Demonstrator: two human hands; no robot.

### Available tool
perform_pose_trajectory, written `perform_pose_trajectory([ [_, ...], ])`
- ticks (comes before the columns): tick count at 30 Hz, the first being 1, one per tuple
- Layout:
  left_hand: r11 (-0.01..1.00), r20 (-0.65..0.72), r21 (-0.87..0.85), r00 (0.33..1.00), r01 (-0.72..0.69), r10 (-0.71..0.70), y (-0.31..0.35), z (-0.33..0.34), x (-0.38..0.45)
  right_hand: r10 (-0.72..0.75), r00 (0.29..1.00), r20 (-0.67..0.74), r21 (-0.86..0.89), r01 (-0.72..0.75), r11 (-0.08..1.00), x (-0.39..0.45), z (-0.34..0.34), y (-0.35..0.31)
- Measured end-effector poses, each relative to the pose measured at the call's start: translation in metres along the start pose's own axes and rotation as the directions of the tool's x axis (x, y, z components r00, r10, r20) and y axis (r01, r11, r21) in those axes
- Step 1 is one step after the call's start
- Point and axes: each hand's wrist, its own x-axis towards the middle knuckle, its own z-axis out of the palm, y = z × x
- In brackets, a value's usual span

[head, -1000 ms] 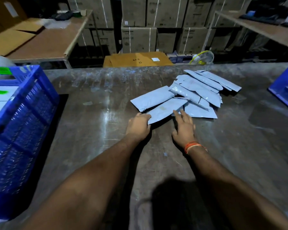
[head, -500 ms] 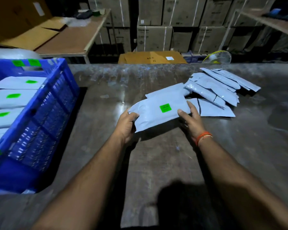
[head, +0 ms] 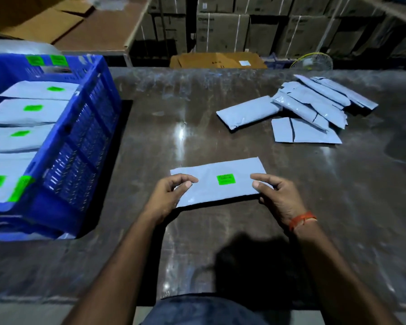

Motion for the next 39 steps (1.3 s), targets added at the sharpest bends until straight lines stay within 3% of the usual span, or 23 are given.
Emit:
perform_pose_trajectory([
  [2,0.995,-0.018,0.072,0.998,-0.066,0.067,-0.002,-0.001,0.002,-0.085,0.996,-0.012,-0.159,0.082,0.984,-0.009,0.000,0.004],
  [6,0.883,-0.101,0.443,0.970,-0.154,0.220,-0.021,-0.007,0.012,-0.167,0.986,0.010,-0.511,0.148,0.847,-0.022,0.004,0.013],
  [8,0.778,-0.089,0.609,0.962,-0.153,0.259,-0.032,-0.009,0.011,-0.276,0.960,-0.058,-0.690,0.161,0.706,-0.029,0.007,0.019],
  [10,0.632,-0.074,0.752,0.928,-0.188,0.365,-0.038,-0.007,0.005,-0.455,0.887,-0.082,-0.842,0.183,0.508,-0.034,0.010,0.026],
  [13,0.513,0.092,0.777,0.872,-0.365,0.481,-0.040,0.008,-0.003,-0.512,0.859,0.018,-0.936,0.194,0.294,-0.039,0.023,0.027],
  [16,0.419,0.261,0.800,0.878,-0.429,0.401,-0.041,0.028,-0.006,-0.426,0.897,0.114,-0.971,0.192,0.144,-0.040,0.037,0.027],
  [19,0.338,0.326,0.845,0.901,-0.414,0.288,-0.048,0.038,-0.007,-0.315,0.930,0.190,-0.968,0.230,0.096,-0.035,0.044,0.033],
  [23,0.274,0.353,0.862,0.894,-0.426,0.278,-0.055,0.037,-0.002,-0.183,0.961,0.206,-0.972,0.222,0.073,-0.031,0.039,0.046],
  [27,0.272,0.358,0.858,0.887,-0.435,0.290,-0.059,0.026,0.002,-0.136,0.988,0.069,-0.995,0.079,0.066,-0.032,0.032,0.042],
  [31,0.342,0.222,0.893,0.947,-0.292,0.230,-0.057,0.020,0.008,-0.137,0.990,-0.042,-0.994,-0.028,0.103,-0.026,0.034,0.027],
  [33,0.407,0.157,0.879,0.956,-0.250,0.247,-0.045,0.028,0.010,-0.242,0.970,-0.006,-0.989,0.031,0.146,-0.017,0.048,0.016],
  [35,0.397,0.171,0.873,0.940,-0.284,0.296,-0.038,0.039,0.012,-0.291,0.952,0.096,-0.984,0.135,0.117,-0.008,0.064,0.014],
  [39,0.312,0.209,0.905,0.941,-0.289,0.266,-0.046,0.047,0.014,-0.189,0.968,0.163,-0.981,0.179,0.072,0.001,0.077,0.031],
])
